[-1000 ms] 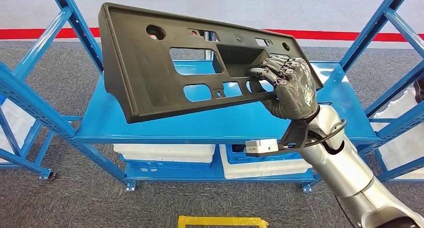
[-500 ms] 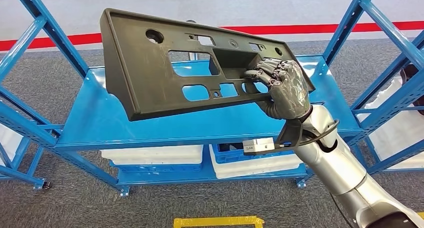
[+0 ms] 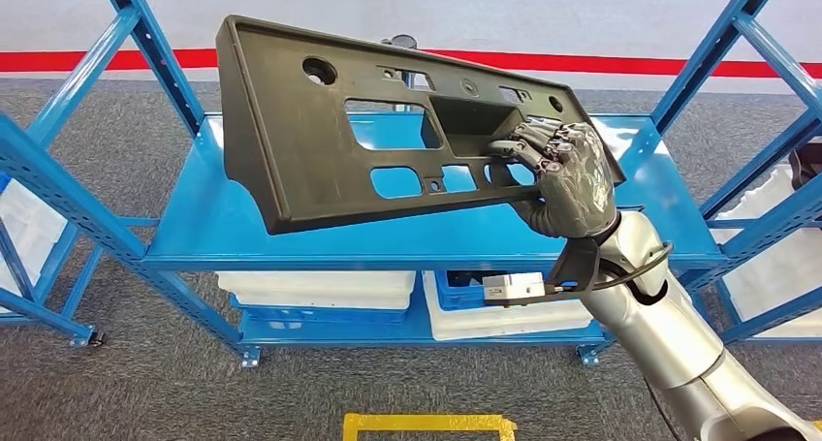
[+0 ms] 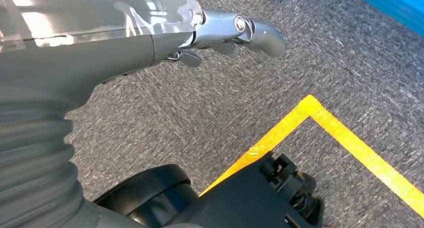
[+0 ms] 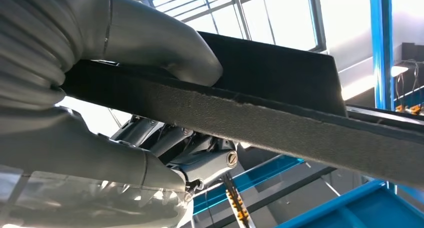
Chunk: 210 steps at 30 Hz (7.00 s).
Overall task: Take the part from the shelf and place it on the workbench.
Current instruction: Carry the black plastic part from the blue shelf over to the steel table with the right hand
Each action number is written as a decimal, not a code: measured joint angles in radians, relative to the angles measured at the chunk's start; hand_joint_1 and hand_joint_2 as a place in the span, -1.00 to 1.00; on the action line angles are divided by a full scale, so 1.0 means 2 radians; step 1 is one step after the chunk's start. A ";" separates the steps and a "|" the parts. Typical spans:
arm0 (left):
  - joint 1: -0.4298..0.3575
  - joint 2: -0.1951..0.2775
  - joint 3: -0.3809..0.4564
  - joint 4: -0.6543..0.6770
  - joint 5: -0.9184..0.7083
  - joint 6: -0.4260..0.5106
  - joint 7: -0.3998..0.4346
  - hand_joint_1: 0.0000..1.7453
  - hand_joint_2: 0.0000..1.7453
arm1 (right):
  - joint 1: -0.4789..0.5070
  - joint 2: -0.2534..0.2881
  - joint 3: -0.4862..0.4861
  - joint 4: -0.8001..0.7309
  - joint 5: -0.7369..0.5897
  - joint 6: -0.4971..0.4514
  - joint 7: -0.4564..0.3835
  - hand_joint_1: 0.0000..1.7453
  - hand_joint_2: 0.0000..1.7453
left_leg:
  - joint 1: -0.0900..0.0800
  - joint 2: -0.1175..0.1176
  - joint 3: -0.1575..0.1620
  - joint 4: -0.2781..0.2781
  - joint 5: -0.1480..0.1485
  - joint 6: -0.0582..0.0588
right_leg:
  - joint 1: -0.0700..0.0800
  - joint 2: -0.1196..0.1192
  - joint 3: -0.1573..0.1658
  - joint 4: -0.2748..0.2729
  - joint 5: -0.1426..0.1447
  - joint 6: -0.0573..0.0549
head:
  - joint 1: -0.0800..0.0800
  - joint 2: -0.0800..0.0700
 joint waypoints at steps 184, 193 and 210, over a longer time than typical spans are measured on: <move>0.001 0.016 -0.017 0.002 -0.028 -0.016 -0.014 -1.00 1.00 | 0.148 0.012 -0.083 -0.052 -0.011 -0.011 -0.037 1.00 1.00 | 0.007 0.021 0.021 -0.004 -0.018 -0.006 | 0.006 0.002 -0.014 0.002 0.011 0.003 | 0.003 0.000; -0.001 0.017 -0.017 0.002 -0.028 -0.016 -0.010 -1.00 1.00 | 0.150 0.013 -0.084 -0.054 -0.009 -0.009 -0.036 1.00 1.00 | 0.001 0.044 0.022 0.007 -0.031 -0.020 | 0.008 -0.019 0.055 -0.129 0.057 -0.014 | -0.002 0.000; 0.000 0.010 -0.017 0.002 -0.021 -0.016 -0.011 -1.00 1.00 | 0.147 0.008 -0.089 -0.057 -0.005 -0.004 -0.030 1.00 1.00 | 0.011 -0.012 0.021 -0.001 -0.019 -0.009 | 0.006 0.020 0.018 -0.083 0.040 0.000 | -0.011 0.000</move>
